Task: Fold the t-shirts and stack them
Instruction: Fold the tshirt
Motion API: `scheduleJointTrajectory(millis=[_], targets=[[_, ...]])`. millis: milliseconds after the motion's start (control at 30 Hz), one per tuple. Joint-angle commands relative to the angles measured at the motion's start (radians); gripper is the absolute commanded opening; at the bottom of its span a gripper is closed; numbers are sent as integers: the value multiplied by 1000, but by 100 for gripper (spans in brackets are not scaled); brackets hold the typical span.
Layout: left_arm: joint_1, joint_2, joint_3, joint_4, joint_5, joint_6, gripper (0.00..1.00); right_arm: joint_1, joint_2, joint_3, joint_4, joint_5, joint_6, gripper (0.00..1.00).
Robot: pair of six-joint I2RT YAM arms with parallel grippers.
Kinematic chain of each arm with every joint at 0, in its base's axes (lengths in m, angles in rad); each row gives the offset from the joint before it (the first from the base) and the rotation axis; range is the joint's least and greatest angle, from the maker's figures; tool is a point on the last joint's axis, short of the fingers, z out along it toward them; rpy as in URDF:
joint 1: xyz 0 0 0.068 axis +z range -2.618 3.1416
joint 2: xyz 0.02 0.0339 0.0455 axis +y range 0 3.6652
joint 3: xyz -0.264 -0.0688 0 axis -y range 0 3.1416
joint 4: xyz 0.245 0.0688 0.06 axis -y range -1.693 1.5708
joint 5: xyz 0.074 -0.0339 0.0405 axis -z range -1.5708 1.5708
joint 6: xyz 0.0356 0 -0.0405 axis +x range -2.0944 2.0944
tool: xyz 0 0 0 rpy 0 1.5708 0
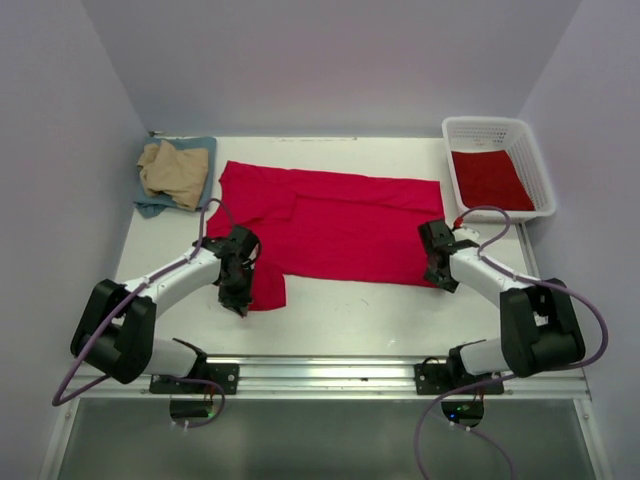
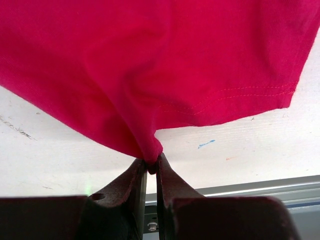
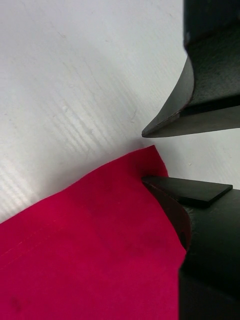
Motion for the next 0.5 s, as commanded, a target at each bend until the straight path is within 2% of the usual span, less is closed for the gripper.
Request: scheduleJointTrajectory(millis=[0, 200, 300, 333, 367, 467], targets=[[-11, -29, -4, 20, 14, 9, 14, -32, 47, 21, 44, -15, 13, 41], [-16, -32, -5, 19, 8, 6, 14, -64, 116, 26, 90, -67, 7, 32], [-19, -32, -4, 19, 11, 6, 14, -77, 151, 35, 98, -104, -1, 3], [-19, -33, -5, 20, 9, 6, 14, -78, 150, 37, 98, -108, -1, 0], [-19, -33, -5, 20, 11, 6, 14, -78, 136, 31, 100, -113, -4, 0], [-20, -41, -4, 16, 11, 6, 2, -78, 80, 20, 80, -118, -7, 0]])
